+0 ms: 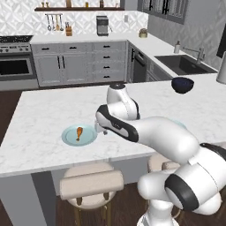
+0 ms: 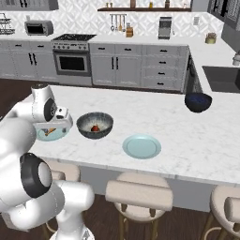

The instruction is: Pick the chicken drumstick and bell pepper from their plates and place them in the bowl. Then put the bowl in the fridge.

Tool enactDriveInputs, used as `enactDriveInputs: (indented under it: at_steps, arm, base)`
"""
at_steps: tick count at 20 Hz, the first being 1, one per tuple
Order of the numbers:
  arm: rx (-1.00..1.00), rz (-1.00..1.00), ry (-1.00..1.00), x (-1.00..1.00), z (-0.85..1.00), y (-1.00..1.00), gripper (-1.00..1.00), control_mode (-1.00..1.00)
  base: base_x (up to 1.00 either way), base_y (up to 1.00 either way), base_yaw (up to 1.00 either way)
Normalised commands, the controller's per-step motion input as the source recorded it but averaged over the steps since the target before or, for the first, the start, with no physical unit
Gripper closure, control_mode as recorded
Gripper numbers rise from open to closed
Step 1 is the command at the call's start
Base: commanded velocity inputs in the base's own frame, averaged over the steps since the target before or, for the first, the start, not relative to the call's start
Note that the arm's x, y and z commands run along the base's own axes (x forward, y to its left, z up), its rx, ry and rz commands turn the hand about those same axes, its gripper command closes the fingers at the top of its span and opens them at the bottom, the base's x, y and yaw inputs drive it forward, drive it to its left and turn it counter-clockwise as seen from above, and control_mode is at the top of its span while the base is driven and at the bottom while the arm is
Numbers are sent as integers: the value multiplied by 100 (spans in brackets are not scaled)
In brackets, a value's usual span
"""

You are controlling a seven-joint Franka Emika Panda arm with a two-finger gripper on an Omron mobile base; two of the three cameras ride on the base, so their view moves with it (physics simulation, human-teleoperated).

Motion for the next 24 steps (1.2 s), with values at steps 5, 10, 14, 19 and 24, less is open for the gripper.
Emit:
enactDriveInputs:
  at_steps: [5, 10, 14, 19, 24]
  arm:
    - [0, 0, 0, 22, 0, 0, -100, -100]
    - [0, 0, 0, 54, 0, 27, -100, -100]
    - [0, 0, 0, 56, 0, 77, -100, -100]
    - [0, 0, 0, 17, 0, 55, -100, -100]
    - [0, -5, 0, 0, 0, 67, -100, -100]
  base:
    - [21, 1, 0]
    - [0, 0, 0]
    - [0, 0, 0]
    - [0, 0, 0]
    - [0, 0, 0]
